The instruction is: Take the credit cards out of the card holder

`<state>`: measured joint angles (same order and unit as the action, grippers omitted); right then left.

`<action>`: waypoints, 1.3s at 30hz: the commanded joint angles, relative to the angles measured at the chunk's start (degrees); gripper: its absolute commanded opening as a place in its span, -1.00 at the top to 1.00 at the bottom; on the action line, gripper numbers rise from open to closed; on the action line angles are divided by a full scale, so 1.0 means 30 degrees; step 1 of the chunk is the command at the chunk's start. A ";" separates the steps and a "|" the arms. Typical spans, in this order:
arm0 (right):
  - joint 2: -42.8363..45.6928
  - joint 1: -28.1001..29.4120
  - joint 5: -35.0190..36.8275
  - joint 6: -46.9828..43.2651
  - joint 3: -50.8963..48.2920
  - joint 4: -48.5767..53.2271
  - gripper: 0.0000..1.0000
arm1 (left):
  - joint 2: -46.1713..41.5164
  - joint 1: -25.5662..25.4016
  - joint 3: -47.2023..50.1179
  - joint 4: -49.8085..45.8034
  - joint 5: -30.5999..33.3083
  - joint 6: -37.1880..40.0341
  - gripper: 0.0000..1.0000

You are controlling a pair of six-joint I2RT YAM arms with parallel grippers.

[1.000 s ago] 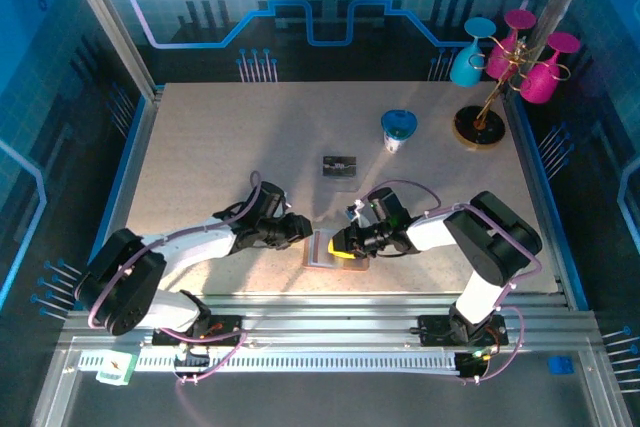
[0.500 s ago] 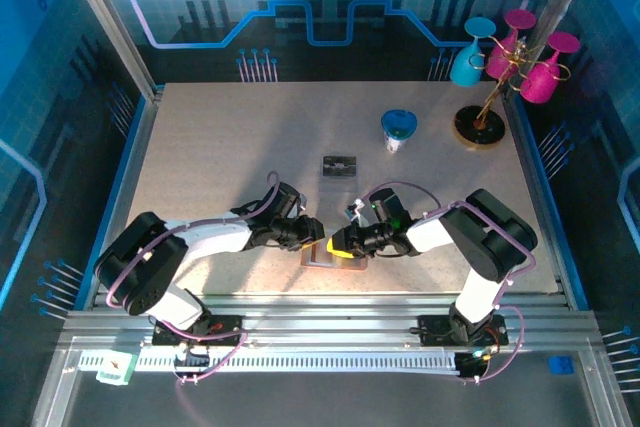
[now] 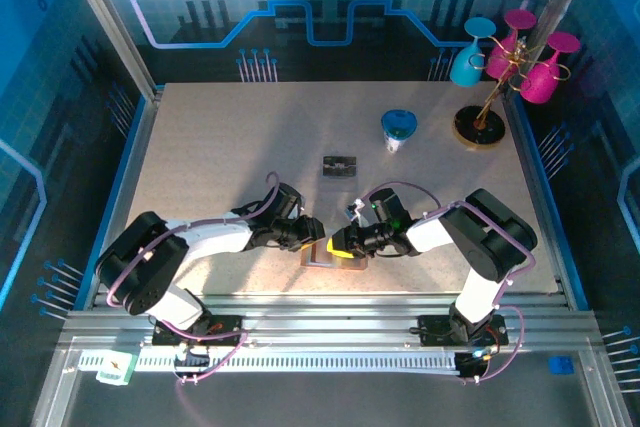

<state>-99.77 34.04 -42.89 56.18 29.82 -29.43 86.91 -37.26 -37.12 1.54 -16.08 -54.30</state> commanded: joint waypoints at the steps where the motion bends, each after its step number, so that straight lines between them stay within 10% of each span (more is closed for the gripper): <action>1: -0.0346 -0.0244 0.0331 0.0008 -0.0304 0.0391 0.47 | -0.0389 -0.0106 -0.0067 -0.0518 0.0255 -0.0210 0.23; 24: 0.2130 -0.0244 0.0593 0.0710 -0.0043 0.0692 0.34 | 0.0378 -0.0119 0.0883 0.1710 -0.1675 -0.1122 0.28; 39: 0.7644 -0.0520 0.2600 -0.1794 0.1890 0.7824 0.24 | -0.0024 -0.0106 0.0715 0.2108 -0.1905 -0.1195 0.28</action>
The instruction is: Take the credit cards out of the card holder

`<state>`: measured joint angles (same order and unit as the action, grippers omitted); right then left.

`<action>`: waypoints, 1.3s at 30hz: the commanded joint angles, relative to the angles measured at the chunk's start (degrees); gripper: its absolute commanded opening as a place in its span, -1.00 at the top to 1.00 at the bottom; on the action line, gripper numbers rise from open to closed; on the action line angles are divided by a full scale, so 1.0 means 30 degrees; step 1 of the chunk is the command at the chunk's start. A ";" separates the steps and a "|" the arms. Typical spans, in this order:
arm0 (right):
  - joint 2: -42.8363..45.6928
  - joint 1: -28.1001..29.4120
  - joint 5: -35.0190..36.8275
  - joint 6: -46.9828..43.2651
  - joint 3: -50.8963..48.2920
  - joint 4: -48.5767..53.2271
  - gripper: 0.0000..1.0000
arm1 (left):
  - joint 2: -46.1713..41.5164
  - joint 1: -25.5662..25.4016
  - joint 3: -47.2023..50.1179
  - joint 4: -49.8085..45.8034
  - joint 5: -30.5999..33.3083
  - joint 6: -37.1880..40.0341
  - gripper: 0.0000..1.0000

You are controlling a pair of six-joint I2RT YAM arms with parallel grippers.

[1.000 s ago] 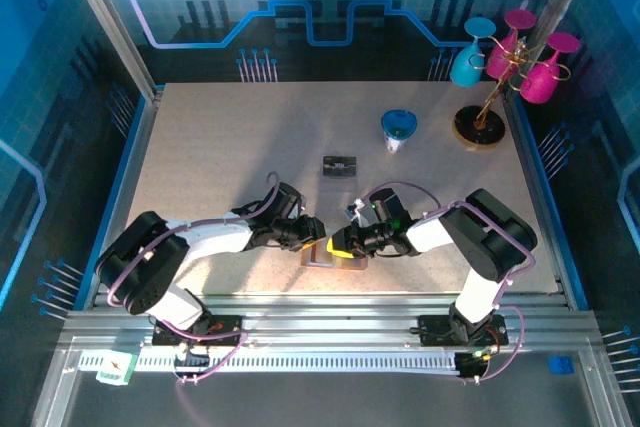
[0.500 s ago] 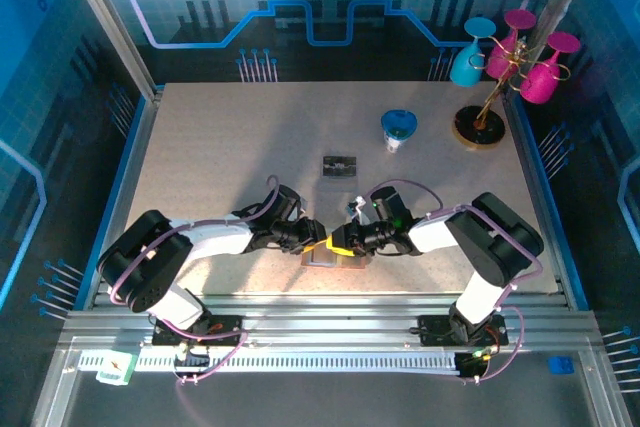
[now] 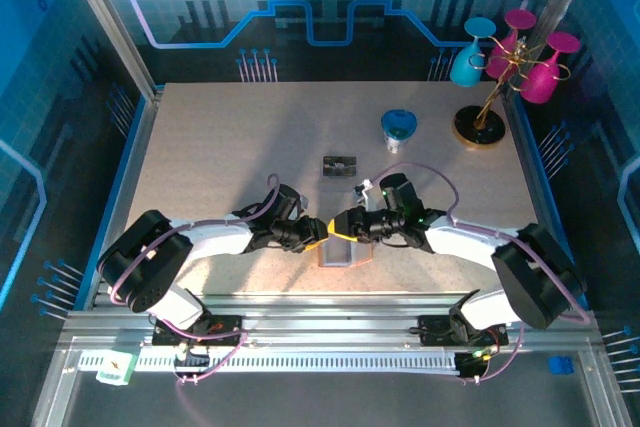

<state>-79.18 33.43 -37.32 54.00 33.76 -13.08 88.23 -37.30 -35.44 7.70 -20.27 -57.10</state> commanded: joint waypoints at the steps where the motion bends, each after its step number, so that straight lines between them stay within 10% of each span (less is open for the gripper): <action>1: 0.1019 -0.0383 0.0849 -0.1225 0.0634 0.2736 0.23 | -0.0460 -0.0106 0.0088 0.0090 -0.0523 -0.0249 0.28; 19: -0.1557 -0.0890 -0.0815 0.1740 -0.1631 -0.4122 0.29 | 0.1075 -0.0527 -0.0489 0.1299 -0.1097 -0.0734 0.28; 31: 0.1941 -0.1404 0.6960 -0.5130 0.1512 1.3713 0.29 | 0.0972 -0.0553 -0.0941 0.0787 -0.0948 -0.0581 0.28; 39: 0.0287 -0.1622 0.5849 -0.6067 0.1144 1.3244 0.23 | 0.1019 -0.0575 -0.0976 0.0639 -0.0845 -0.0567 0.29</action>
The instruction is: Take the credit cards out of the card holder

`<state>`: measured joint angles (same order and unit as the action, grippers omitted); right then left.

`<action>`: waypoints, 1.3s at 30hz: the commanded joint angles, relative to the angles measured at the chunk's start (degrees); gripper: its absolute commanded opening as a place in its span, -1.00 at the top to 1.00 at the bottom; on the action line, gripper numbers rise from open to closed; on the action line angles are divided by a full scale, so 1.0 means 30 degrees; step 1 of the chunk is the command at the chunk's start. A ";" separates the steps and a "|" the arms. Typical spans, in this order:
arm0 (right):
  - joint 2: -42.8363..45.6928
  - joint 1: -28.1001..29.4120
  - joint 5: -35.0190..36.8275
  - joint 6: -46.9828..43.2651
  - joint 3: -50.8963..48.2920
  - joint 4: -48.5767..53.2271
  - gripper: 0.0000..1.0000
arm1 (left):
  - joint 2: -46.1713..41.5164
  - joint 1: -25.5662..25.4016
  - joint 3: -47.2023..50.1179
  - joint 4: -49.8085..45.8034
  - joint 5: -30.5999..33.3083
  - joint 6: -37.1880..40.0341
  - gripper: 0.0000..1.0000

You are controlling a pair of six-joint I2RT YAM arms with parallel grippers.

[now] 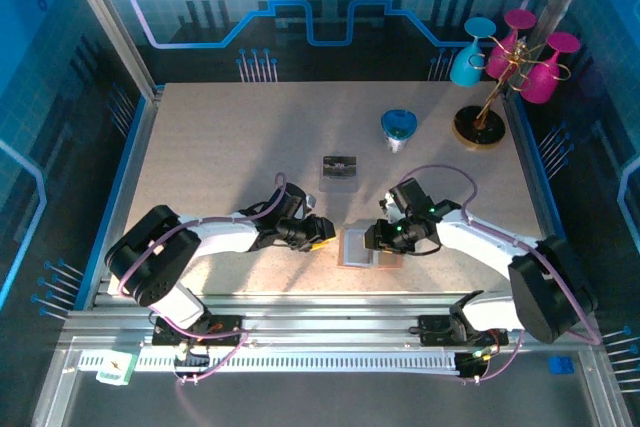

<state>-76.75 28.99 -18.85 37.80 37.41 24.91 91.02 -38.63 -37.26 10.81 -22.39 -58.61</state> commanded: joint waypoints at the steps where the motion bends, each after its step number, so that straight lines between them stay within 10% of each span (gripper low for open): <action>1: -0.0761 -0.0143 -0.0494 -0.0542 -0.0149 0.0107 0.21 | 0.0005 -0.0108 -0.0375 -0.0459 -0.0070 -0.0038 0.28; 21: -0.5628 0.3419 -0.2088 0.3111 0.1445 -0.5761 0.19 | -0.3106 0.1929 0.1193 -0.2577 0.0373 0.1150 0.28; 39: -0.5170 0.5079 -0.0629 0.3661 0.4206 -0.3206 0.34 | -0.4683 0.2514 0.2309 -0.3493 0.1048 0.1119 0.31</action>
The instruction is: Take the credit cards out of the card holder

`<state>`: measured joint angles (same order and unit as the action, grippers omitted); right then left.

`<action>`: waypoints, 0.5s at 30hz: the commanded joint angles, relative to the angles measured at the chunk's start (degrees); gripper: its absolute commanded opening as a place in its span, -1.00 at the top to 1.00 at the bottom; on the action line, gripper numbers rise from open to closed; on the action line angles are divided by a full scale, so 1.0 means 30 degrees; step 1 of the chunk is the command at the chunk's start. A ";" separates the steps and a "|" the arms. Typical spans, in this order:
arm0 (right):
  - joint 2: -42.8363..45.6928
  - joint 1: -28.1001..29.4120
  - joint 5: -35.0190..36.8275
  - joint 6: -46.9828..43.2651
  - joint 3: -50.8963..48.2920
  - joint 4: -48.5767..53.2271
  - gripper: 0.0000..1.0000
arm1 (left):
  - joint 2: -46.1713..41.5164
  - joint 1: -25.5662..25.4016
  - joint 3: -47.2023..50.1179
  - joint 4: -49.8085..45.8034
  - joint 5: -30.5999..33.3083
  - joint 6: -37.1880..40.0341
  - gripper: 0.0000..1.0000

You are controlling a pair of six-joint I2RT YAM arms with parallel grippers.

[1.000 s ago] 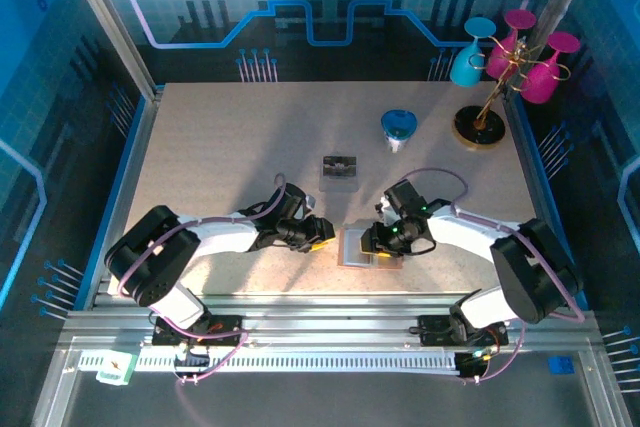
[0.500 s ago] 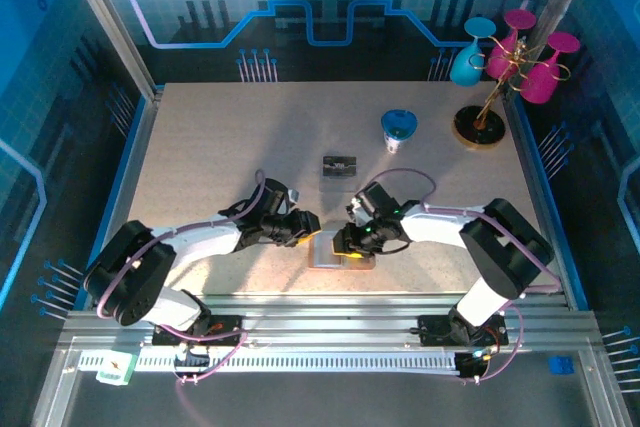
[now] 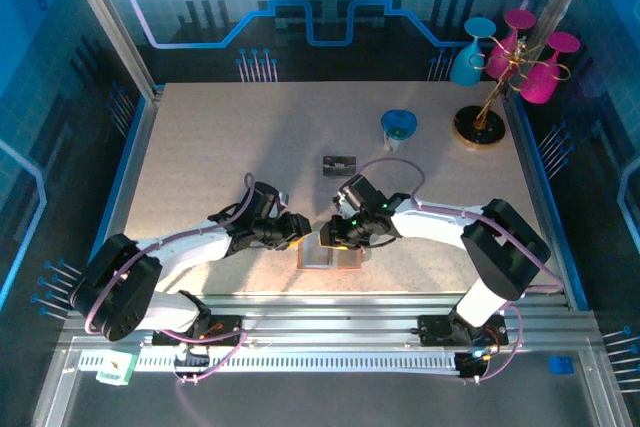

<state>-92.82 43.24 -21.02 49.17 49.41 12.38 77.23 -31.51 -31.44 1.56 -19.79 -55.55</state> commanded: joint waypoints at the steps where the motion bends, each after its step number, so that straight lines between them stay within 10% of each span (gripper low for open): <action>1: 0.0073 0.0328 -0.0072 -0.0154 0.0211 0.0800 0.36 | -0.0029 0.0144 0.0395 -0.0404 0.0210 0.0088 0.31; 15: -0.2095 -0.0308 -0.3029 0.0719 -0.1199 -0.4155 0.46 | 0.0506 0.0145 0.0519 -0.0283 0.0181 0.0000 0.31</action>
<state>-98.37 43.03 -27.88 50.39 46.96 3.22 78.32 -31.48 -30.59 1.54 -19.77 -55.55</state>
